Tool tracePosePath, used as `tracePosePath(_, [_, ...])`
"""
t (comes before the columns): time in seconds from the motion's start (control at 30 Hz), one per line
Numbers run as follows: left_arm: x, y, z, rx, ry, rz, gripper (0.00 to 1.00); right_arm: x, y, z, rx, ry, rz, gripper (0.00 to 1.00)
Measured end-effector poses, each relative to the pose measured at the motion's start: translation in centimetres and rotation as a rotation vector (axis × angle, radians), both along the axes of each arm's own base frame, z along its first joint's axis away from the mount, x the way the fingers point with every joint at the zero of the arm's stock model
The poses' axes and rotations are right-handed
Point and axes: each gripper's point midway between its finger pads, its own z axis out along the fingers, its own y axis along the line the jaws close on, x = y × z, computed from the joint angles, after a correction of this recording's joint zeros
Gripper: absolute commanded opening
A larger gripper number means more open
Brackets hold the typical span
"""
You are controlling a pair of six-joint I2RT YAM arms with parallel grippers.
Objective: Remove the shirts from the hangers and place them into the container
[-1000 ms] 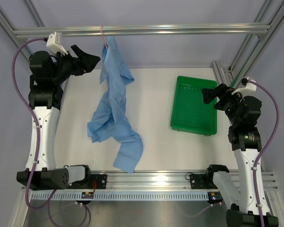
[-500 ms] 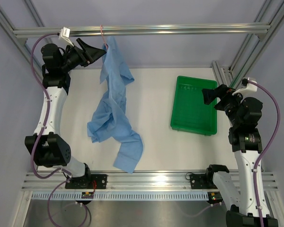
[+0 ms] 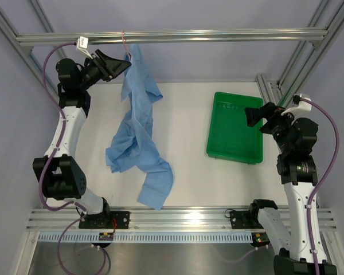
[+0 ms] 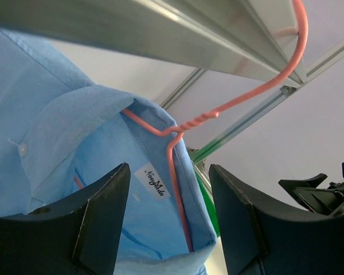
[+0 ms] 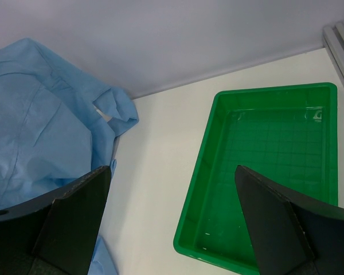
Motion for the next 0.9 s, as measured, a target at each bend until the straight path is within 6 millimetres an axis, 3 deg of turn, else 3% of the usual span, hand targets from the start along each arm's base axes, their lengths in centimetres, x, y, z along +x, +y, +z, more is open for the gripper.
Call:
tracePosePath(0.1, [-0.2, -0.8, -0.3, 0.003, -0.010, -0.011, 0.62, -0.1, 0.0, 0.1, -0.002, -0.003, 0.000, 0.99])
tracePosePath(0.33, [-2.4, -2.9, -3.8, 0.074, -0.016, 0.033, 0.68, -0.1, 0.0, 0.1, -0.002, -0.005, 0.002, 0.99])
tracePosePath(0.5, [-4.5, -2.2, -2.6, 0.118, -0.107, 0.133, 0.68, -0.3, 0.2, 0.3, -0.002, -0.011, 0.014, 1.00])
tracePosePath(0.67, [-4.1, -1.2, -1.5, 0.154, -0.162, 0.231, 0.67, -0.4, 0.5, 0.4, -0.002, -0.014, 0.026, 0.99])
tracePosePath(0.9, [-1.9, -1.7, -4.2, 0.225, -0.087, 0.287, 0.66, -0.9, 0.6, 1.0, -0.004, -0.038, 0.030, 0.99])
